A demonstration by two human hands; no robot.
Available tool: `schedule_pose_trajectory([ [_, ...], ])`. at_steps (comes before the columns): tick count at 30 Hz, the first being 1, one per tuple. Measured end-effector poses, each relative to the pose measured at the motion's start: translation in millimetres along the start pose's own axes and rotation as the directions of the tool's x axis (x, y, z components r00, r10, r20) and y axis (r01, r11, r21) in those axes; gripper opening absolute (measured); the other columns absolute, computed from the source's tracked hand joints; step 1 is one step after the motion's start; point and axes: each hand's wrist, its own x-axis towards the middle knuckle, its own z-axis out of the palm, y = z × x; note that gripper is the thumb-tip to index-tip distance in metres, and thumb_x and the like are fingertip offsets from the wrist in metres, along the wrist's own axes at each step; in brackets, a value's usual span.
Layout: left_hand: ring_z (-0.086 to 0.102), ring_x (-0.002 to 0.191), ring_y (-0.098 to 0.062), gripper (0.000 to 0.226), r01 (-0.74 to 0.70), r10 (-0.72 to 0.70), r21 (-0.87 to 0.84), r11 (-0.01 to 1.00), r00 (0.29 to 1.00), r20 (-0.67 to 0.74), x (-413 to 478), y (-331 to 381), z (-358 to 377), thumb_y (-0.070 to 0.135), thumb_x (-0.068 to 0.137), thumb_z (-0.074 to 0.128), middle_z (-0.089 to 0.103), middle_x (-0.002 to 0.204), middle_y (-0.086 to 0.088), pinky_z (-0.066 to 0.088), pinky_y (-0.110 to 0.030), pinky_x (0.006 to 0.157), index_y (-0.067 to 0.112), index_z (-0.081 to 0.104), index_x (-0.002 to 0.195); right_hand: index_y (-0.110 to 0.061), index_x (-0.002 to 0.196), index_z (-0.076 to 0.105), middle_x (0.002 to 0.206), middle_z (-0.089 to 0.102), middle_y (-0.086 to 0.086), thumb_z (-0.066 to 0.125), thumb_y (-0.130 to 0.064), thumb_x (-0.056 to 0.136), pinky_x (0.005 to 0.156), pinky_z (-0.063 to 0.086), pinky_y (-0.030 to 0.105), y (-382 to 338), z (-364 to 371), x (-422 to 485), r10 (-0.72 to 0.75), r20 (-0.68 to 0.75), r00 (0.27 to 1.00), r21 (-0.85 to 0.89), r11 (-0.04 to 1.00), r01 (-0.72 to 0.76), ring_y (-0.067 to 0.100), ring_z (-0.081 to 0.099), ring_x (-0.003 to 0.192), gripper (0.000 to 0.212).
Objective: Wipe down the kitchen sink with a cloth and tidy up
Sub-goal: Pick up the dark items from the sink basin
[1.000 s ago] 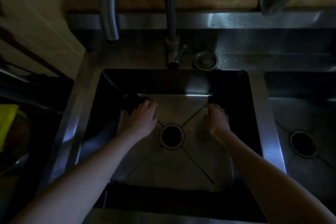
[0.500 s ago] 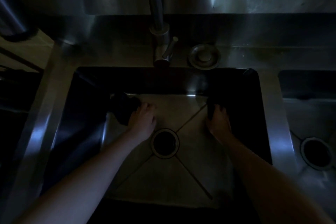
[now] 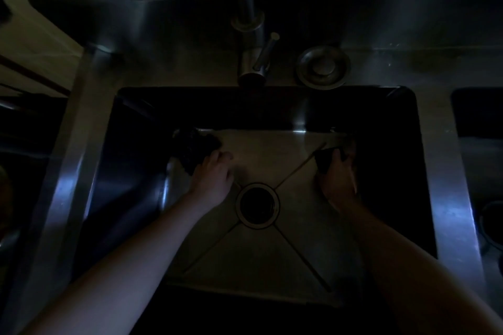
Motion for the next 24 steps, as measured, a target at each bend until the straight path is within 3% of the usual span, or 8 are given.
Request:
schedule_pose_trajectory([
  [3,0.049,0.111,-0.035,0.036,0.016,-0.016,-0.011,1.000,1.000,-0.013,-5.2,-9.7,-2.4,0.019,0.089,0.052,0.046,0.124,-0.014,0.039,-0.042,0.089,0.013,0.049,0.124,-0.011,0.126,0.040,0.129,0.043,0.025,0.067,-0.016,0.072,0.092,0.046,0.046,-2.3,1.4,-9.2,0.000,0.010,1.000,-0.003,1.000,0.000,0.043,0.046,0.118,0.061],
  [7,0.045,0.116,-0.036,0.036,0.045,-0.045,-0.026,0.999,0.999,-0.020,-9.2,-22.2,-8.7,0.014,0.089,0.052,0.044,0.128,-0.017,0.027,-0.036,0.095,0.007,0.048,0.125,-0.010,0.133,0.037,0.130,0.047,0.022,0.071,-0.026,0.073,0.094,0.041,0.047,-19.2,2.3,-22.3,-0.006,-0.016,1.000,0.055,0.998,0.007,0.041,0.043,0.121,0.070],
  [13,0.045,0.118,-0.037,0.044,0.109,-0.109,0.003,0.994,0.994,0.003,-10.2,-44.4,-11.8,0.020,0.089,0.053,0.042,0.131,-0.017,0.037,-0.041,0.095,0.011,0.042,0.131,-0.010,0.130,0.043,0.128,0.050,0.020,0.074,-0.027,0.073,0.096,0.044,0.043,-60.7,6.7,-34.5,-0.114,0.011,0.993,0.213,0.971,0.109,0.038,0.046,0.120,0.067],
  [20,0.040,0.123,-0.040,0.063,0.215,-0.216,0.033,0.976,0.976,0.036,13.0,-70.8,-4.9,0.031,0.084,0.060,0.034,0.138,-0.013,0.041,-0.049,0.094,0.021,0.030,0.138,-0.010,0.131,0.041,0.127,0.050,0.018,0.070,-0.028,0.071,0.093,0.045,0.042,-105.8,26.3,-39.6,-0.184,0.050,0.982,0.172,0.970,0.173,0.038,0.045,0.116,0.069],
  [24,0.033,0.129,-0.044,0.071,0.269,-0.268,-0.005,0.963,0.960,0.079,35.5,-82.1,1.9,0.043,0.086,0.055,0.016,0.153,-0.009,0.036,-0.050,0.100,0.030,0.017,0.145,-0.014,0.129,0.043,0.126,0.050,0.016,0.072,-0.029,0.070,0.090,0.045,0.041,-105.7,36.6,-35.1,-0.200,0.039,0.979,0.190,0.963,0.190,0.037,0.045,0.115,0.067],
])
